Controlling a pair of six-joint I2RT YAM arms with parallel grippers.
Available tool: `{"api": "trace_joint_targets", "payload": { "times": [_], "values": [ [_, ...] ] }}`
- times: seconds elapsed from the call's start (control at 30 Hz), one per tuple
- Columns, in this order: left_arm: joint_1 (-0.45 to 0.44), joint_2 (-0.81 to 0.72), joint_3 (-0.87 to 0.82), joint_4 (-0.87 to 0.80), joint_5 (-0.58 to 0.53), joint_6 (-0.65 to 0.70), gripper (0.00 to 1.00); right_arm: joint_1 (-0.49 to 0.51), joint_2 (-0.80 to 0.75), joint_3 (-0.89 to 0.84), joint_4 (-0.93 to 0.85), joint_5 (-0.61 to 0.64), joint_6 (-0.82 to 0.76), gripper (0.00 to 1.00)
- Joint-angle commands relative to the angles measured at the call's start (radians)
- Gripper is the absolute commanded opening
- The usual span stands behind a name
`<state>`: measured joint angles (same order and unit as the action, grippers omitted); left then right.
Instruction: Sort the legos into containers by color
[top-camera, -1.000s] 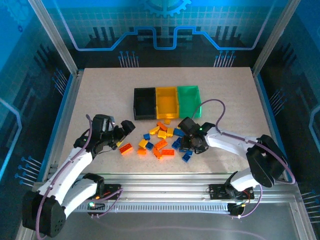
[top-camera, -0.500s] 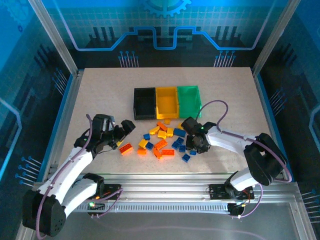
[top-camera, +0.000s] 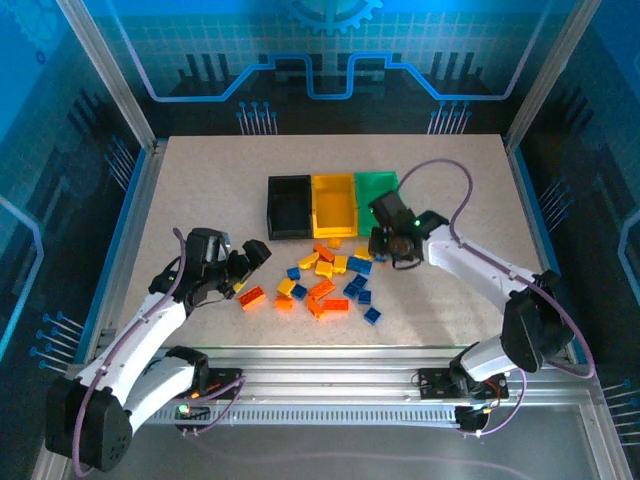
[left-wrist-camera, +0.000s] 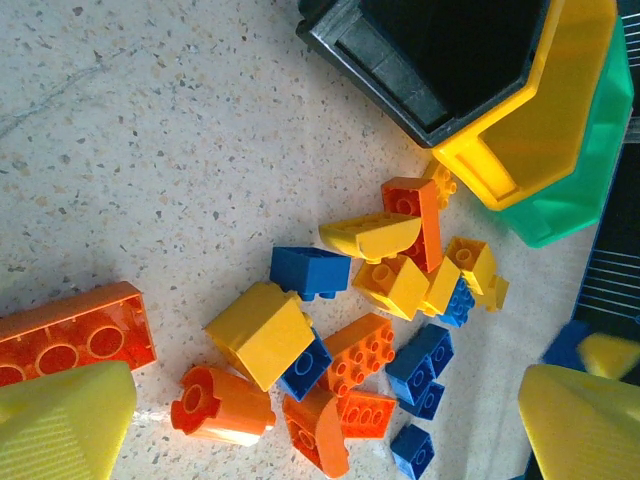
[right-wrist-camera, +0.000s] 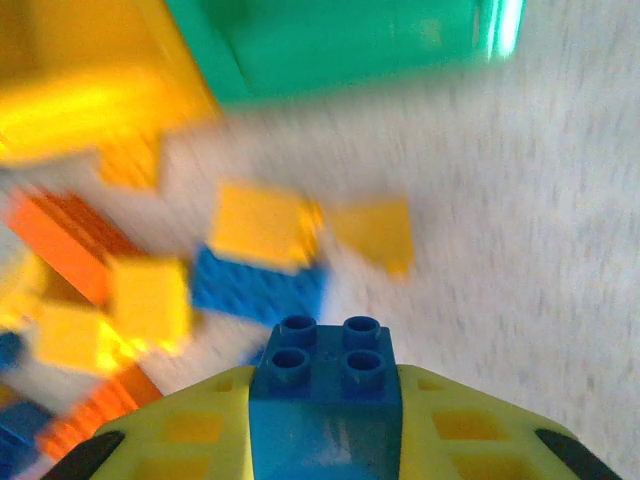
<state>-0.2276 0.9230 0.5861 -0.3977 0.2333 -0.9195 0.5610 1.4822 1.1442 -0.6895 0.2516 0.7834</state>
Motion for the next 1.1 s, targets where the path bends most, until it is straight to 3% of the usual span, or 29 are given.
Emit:
{"api": "trace_joint_targets", "payload": {
  "times": [0.0, 0.33, 0.57, 0.73, 0.97, 1.07],
  "values": [
    [-0.009, 0.001, 0.0, -0.015, 0.0, -0.02, 0.99, -0.055, 0.115, 0.133, -0.009, 0.092, -0.069, 0.26],
    [-0.009, -0.013, 0.014, -0.061, -0.023, -0.007, 0.99, -0.165, 0.473, 0.516, -0.084, 0.067, -0.117, 0.31],
    [-0.009, -0.021, 0.028, -0.092, -0.066, -0.03, 0.99, -0.174, 0.53, 0.606, -0.087, 0.004, -0.119, 0.56],
    [-0.009, -0.033, 0.045, -0.117, -0.085, -0.035, 0.99, -0.167, 0.426, 0.525, -0.05, -0.017, -0.104, 0.61],
    [-0.009, -0.022, 0.094, -0.231, -0.14, 0.01, 0.99, -0.101, 0.158, 0.207, 0.051, -0.044, -0.066, 0.65],
    [-0.013, -0.022, 0.107, -0.31, -0.224, 0.004, 0.97, -0.053, 0.065, 0.075, 0.074, -0.035, -0.058, 0.65]
  ]
}}
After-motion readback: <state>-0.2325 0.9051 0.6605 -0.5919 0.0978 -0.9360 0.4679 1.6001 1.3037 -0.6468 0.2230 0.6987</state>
